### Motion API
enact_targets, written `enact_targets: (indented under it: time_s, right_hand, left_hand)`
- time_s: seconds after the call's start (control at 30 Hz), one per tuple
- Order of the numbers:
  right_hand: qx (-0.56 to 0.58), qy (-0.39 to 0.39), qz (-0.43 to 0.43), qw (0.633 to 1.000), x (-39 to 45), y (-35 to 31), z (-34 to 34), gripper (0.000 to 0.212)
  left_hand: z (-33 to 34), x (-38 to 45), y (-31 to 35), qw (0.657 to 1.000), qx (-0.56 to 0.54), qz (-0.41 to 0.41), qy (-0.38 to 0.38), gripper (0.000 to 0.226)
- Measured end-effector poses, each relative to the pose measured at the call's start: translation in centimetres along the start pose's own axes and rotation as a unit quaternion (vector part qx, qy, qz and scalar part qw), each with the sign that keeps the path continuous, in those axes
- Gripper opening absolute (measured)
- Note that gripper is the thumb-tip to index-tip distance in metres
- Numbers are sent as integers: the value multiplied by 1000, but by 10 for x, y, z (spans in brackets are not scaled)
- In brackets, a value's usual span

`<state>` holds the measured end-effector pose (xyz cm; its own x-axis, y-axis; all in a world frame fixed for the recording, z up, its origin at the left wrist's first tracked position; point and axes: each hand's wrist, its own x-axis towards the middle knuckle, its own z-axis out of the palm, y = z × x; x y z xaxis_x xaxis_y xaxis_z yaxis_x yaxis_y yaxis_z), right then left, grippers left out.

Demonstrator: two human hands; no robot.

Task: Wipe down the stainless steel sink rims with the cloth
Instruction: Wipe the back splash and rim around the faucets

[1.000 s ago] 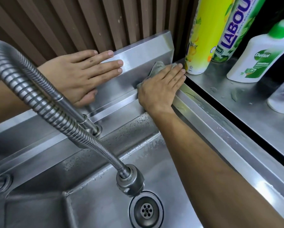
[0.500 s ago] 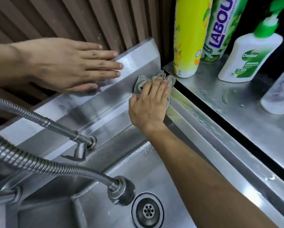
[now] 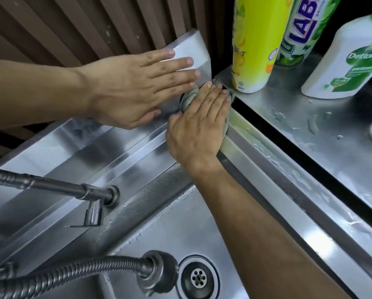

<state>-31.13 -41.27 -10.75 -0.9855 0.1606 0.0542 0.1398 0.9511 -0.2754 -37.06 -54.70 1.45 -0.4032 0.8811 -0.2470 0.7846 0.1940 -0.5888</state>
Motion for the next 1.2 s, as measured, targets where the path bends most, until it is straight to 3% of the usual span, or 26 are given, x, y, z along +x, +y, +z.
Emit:
enact_targets:
  time_s: [0.2, 0.4, 0.57, 0.77, 0.93, 1.07, 1.2]
  right_hand:
    - [-8, -13, -34, 999, -28, 20, -2, 78]
    - [16, -36, 6, 999, -15, -9, -1, 78]
    - [51, -63, -176, 981, -88, -22, 8, 76]
    - [-33, -13, -22, 999, -11, 5, 0, 76]
    - [-45, 12, -37, 998, -25, 35, -7, 74]
    - [-64, 16, -33, 997, -63, 73, -20, 73]
    - [-63, 9, -60, 996, -42, 57, -20, 72]
  left_hand:
    - [5, -2, 2, 1000, 24, 2, 1, 77]
    - [9, 1, 3, 998, 58, 4, 24, 78]
    - [10, 2, 6, 998, 69, 10, -3, 79]
    - [2, 0, 19, 974, 186, 15, -125, 78]
    - [5, -1, 14, 986, 126, 11, -107, 83]
    - [-2, 5, 19, 981, 145, -2, -132, 81]
    - [2, 33, 29, 982, 114, -4, -149, 87]
